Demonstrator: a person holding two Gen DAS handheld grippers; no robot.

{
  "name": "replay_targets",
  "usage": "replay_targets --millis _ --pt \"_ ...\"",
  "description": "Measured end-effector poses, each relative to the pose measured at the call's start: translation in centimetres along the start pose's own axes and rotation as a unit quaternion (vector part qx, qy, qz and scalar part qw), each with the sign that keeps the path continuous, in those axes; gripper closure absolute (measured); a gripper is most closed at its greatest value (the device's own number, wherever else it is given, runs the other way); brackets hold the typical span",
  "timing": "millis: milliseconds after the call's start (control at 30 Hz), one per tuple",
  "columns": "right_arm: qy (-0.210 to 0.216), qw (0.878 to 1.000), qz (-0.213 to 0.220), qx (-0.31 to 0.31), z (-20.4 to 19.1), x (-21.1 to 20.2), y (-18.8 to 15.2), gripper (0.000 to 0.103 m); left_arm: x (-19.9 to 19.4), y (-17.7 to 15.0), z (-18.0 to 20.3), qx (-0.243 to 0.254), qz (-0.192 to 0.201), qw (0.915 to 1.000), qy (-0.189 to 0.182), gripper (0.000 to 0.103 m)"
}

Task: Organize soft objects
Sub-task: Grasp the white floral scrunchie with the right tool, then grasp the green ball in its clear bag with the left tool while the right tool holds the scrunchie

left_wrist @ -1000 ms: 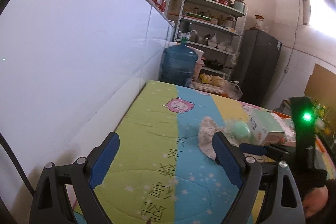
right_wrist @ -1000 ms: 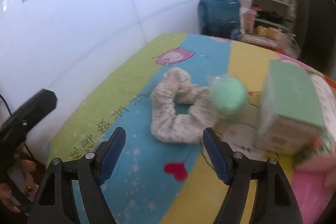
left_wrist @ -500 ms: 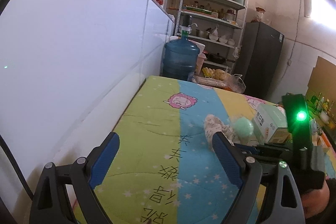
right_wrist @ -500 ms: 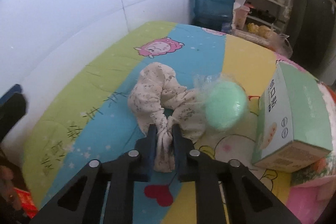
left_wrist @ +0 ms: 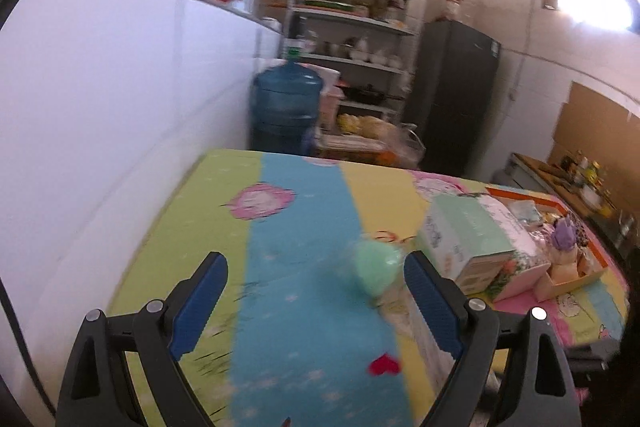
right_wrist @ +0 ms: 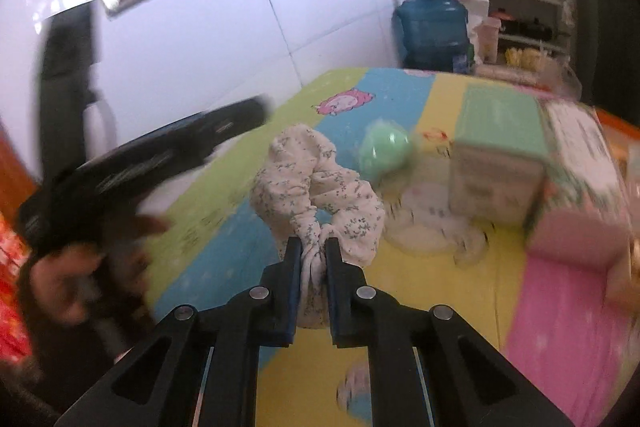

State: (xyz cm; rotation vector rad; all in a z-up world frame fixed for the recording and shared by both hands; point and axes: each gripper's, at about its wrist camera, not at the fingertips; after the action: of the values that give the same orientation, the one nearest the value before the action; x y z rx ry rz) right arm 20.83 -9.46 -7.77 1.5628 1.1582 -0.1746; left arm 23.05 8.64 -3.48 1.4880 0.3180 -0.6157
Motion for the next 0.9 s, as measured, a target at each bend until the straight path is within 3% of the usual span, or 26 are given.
replay_targets --millis 200,433,600,667,800,900 --pt "-0.003 1.000 0.004 0.027 3.0 -2.9 -2.2 0.091 5.7 1.1 3.1 0.047 -0.053 0.9974 -0.011 0.013" --pt "0.007 0.998 0.016 0.054 5.8 -5.1 -3.4 0.091 9.4 0.8 4.1 0.082 -0.097 0.9912 -0.038 0.013" --pt "0.013 0.997 0.023 0.067 7.2 -4.8 -3.3 0.091 10.8 0.3 4.2 0.093 -0.116 0.9887 -0.022 0.013" --pt "0.013 0.997 0.022 0.069 7.4 -4.6 -3.3 0.091 11.4 0.0 4.2 0.091 -0.128 0.9874 -0.019 0.015" --pt "0.013 0.997 0.022 0.073 7.6 -4.5 -3.6 0.091 11.6 0.0 3.8 0.080 -0.134 0.9875 -0.021 0.029" --pt "0.011 0.997 0.023 0.075 7.6 -4.3 -3.4 0.091 11.8 -0.1 3.9 0.082 -0.137 0.9870 -0.021 0.032"
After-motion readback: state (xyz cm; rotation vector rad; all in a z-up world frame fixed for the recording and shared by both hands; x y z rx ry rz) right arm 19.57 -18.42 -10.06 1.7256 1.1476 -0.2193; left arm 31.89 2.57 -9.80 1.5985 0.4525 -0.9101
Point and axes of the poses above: each gripper's, at about its wrist camera, not at the fingertips, and x roughly the way its jaws point, z to its right, y to its top, and after that the axes turned 4 degrees about x, right-handed
